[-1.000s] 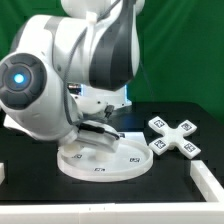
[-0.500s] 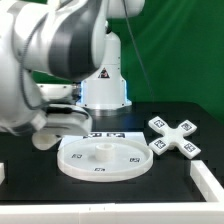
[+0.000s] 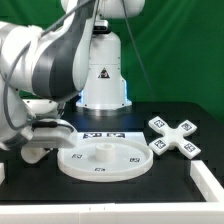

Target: Assemble round table

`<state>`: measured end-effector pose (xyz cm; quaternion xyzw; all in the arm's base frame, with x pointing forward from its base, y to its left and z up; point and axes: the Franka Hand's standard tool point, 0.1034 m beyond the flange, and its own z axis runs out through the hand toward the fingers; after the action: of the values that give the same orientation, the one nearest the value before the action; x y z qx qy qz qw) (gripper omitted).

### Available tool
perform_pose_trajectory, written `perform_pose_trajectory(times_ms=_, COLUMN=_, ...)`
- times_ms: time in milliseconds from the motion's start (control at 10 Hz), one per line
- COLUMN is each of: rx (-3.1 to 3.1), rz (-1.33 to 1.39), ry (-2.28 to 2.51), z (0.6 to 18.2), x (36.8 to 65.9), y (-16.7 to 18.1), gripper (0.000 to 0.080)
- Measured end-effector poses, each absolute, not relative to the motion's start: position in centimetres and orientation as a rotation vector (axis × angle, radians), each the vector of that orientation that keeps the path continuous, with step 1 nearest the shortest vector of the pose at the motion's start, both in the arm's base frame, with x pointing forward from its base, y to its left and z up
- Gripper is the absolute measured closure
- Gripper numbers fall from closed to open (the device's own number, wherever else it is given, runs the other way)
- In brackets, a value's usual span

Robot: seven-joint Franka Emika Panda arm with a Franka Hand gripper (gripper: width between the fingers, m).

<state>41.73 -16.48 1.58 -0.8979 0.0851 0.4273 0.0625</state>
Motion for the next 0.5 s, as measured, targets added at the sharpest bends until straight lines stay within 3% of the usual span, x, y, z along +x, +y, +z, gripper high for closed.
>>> perform_pose_trajectory(times_ms=500, rx=-2.71, rz=1.3, ry=0.26, z=1.48, x=41.57, y=-16.45, gripper=0.0394)
